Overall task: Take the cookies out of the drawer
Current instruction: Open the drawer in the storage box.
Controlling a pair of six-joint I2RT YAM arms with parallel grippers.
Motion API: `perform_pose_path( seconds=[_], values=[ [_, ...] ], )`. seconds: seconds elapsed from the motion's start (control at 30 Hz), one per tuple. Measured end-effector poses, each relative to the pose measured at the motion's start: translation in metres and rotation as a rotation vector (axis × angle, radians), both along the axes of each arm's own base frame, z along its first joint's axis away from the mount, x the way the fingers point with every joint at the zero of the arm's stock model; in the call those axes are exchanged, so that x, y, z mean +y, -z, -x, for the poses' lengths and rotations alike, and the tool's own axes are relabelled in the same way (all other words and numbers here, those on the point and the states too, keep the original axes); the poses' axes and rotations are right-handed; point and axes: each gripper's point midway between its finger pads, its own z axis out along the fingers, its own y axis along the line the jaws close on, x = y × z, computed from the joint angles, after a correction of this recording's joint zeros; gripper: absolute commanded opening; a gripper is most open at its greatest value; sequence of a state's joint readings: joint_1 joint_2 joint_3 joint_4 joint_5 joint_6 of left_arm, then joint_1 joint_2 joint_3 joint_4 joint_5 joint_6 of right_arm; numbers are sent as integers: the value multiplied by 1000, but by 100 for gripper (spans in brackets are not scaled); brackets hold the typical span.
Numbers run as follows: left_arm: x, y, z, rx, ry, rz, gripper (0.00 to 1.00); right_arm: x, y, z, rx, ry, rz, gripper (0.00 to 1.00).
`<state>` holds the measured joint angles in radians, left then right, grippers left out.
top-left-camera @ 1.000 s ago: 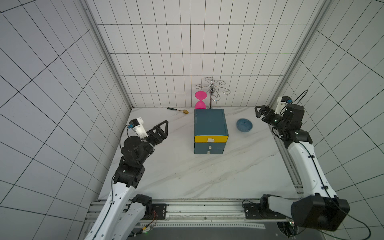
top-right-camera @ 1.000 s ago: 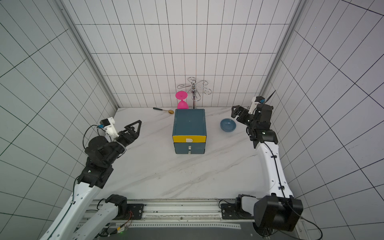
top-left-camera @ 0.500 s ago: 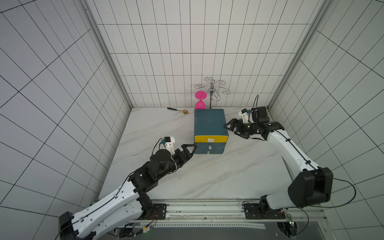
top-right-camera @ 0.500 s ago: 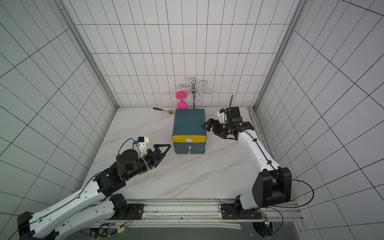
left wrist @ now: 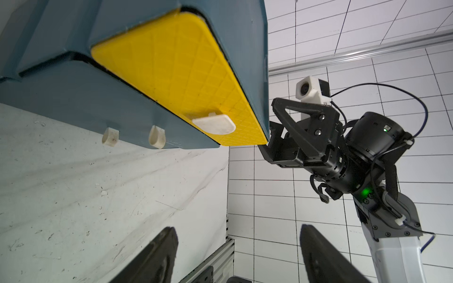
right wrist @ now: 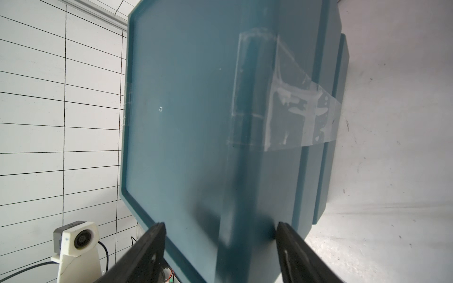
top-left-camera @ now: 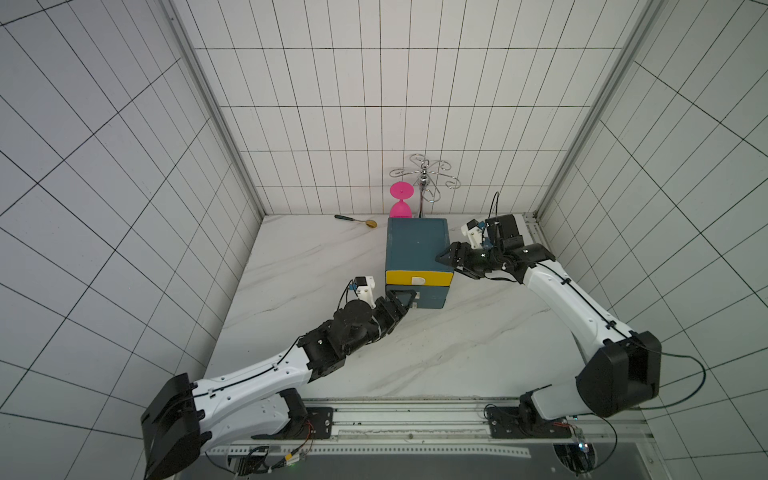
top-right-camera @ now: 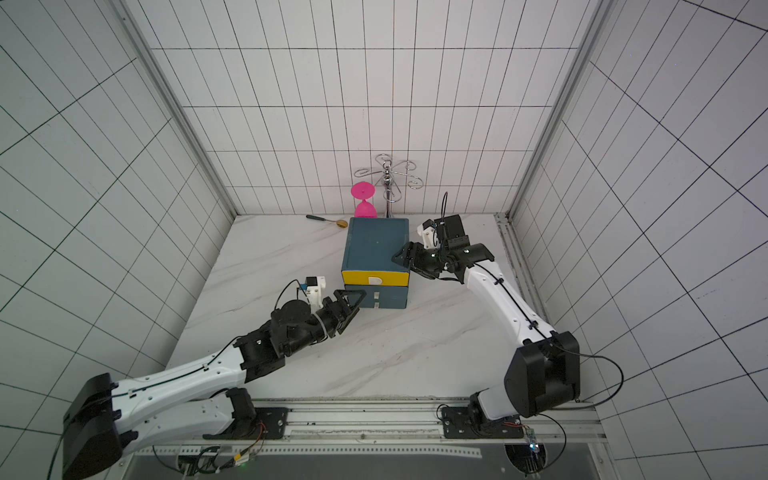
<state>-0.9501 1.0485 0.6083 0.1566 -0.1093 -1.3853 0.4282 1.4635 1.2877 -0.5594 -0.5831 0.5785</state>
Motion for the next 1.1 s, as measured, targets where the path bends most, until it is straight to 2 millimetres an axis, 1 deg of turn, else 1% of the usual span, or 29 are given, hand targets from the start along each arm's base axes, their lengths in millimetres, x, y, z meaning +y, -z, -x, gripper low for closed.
perform_pose_path(
  seconds=[0.07, 0.1, 0.2, 0.37, 0.57, 0.73, 0.83, 1.0, 1.07, 1.1],
  values=[
    [0, 4, -5, 6, -26, -6, 80, 4, 2, 3, 7, -5, -2, 73],
    [-1, 7, -9, 11, -40, -10, 78, 5, 4, 4, 12, -5, -3, 73],
    [-1, 18, -19, 25, -91, -20, 75, 6, 7, 5, 20, 1, -6, 72],
    [-3, 32, -35, 31, -162, -56, 73, 6, 10, 6, 29, 8, -5, 71],
    [-7, 32, -50, 9, -217, -50, 71, 5, 12, 5, 29, 11, -1, 69],
    [-11, 36, -60, -8, -251, -58, 68, 5, 12, 6, 23, 11, -2, 67],
    [-13, 34, -65, -24, -268, -55, 65, 5, 11, 6, 15, 8, -2, 65],
    [-14, 27, -69, -53, -282, -50, 64, 4, 11, 6, 2, -2, 3, 64],
    [-13, 25, -71, -63, -289, -49, 61, 3, 11, 6, -1, -5, 5, 62],
    [-12, 25, -72, -66, -294, -50, 56, 3, 11, 6, -3, -6, 5, 61]
  ],
)
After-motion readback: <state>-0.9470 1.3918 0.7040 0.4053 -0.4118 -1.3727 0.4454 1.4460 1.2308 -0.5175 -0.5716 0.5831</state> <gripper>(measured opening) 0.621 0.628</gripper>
